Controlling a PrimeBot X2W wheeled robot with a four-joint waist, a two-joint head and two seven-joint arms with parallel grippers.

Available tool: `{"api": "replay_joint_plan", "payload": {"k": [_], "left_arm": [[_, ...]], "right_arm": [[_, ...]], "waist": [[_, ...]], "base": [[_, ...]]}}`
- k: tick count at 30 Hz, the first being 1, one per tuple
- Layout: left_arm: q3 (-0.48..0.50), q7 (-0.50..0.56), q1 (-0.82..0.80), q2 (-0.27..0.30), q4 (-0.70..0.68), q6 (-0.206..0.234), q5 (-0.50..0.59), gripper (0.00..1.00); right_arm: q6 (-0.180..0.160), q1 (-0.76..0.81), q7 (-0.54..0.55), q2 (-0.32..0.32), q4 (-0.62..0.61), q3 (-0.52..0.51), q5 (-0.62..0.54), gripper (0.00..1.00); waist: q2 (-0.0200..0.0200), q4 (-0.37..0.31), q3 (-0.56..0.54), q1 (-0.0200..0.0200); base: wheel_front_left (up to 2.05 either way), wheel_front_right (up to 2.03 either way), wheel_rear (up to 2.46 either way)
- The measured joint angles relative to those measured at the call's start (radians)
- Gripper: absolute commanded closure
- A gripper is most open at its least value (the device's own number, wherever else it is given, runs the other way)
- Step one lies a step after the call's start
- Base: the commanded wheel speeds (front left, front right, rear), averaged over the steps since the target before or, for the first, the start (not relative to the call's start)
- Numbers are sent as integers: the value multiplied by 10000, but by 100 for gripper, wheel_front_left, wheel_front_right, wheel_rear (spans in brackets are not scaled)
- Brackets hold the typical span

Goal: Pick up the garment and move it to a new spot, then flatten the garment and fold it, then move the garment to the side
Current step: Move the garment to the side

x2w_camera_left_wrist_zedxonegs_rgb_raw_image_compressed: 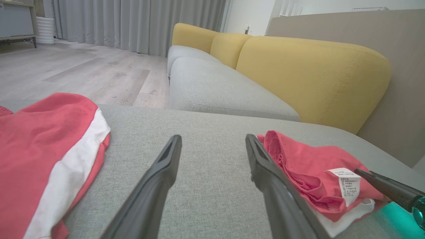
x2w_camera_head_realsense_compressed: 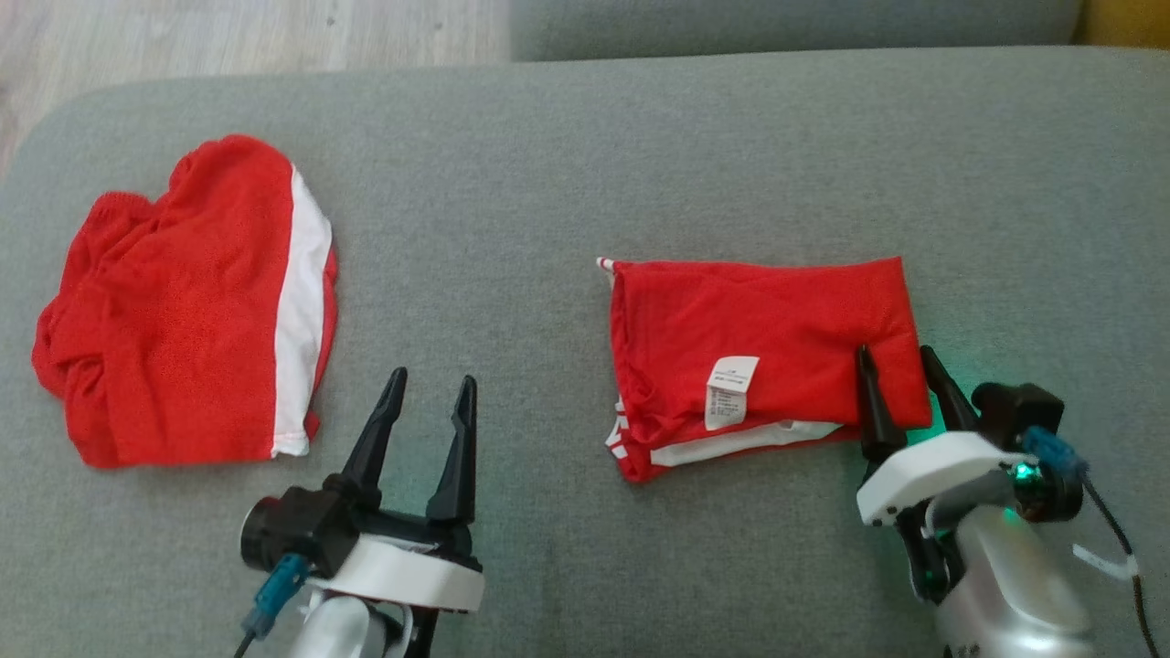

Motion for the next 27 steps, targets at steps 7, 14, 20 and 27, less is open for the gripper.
{"api": "replay_joint_plan", "payload": {"k": [7, 14, 20, 27], "left_arm": [[-169, 0, -205, -2, 23, 0, 0, 0], [-173, 0, -267, -4, 86, 6, -29, 0], [-144, 0, -267, -4, 119, 15, -29, 0], [-36, 0, -263, -4, 123, 15, -31, 0]], "right_arm": [[0, -941, -15, -10, 1360, -90, 378, 0], [0, -1473, -142, -123, 2144, 625, 1172, 78], [0, -1577, -125, -109, 2242, 1009, 589, 100], [0, -1575, -88, -556, 1618, 738, -1007, 100]], "waist": [[0, 178, 326, 0], [0, 121, 361, -1], [0, -143, 166, -1], [0, -427, -80, -1]], "base": [[0, 0, 0], [0, 0, 0], [0, 0, 0], [0, 0, 0]]}}
